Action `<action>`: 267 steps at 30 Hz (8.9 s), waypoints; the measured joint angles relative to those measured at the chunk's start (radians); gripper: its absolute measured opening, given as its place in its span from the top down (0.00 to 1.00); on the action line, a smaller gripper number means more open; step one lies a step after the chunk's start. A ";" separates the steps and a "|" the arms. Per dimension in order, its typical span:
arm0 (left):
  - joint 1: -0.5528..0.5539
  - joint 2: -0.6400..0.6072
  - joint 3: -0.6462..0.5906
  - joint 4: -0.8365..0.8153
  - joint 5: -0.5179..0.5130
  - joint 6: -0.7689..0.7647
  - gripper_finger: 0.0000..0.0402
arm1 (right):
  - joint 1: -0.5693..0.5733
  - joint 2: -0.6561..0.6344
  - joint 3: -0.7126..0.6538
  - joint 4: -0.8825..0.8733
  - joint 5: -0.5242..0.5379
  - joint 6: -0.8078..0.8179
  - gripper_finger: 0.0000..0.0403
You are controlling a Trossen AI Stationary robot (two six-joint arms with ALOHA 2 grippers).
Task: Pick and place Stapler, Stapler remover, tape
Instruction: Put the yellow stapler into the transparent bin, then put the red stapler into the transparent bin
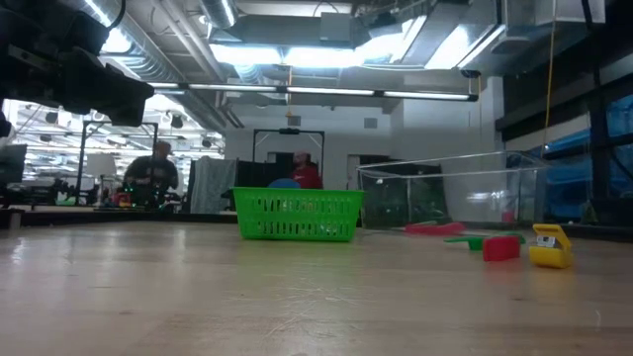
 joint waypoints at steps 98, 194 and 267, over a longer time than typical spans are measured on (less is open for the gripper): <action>0.000 0.000 0.000 -0.002 0.000 0.000 0.98 | 0.032 0.153 -0.146 -0.208 -0.087 -0.034 0.85; 0.000 0.000 0.000 -0.001 0.000 0.000 0.99 | -0.822 0.335 0.040 -0.368 -0.092 0.048 0.46; 0.000 0.000 0.000 -0.002 0.000 0.000 0.98 | -0.230 0.335 0.181 -0.529 -0.221 -0.597 0.46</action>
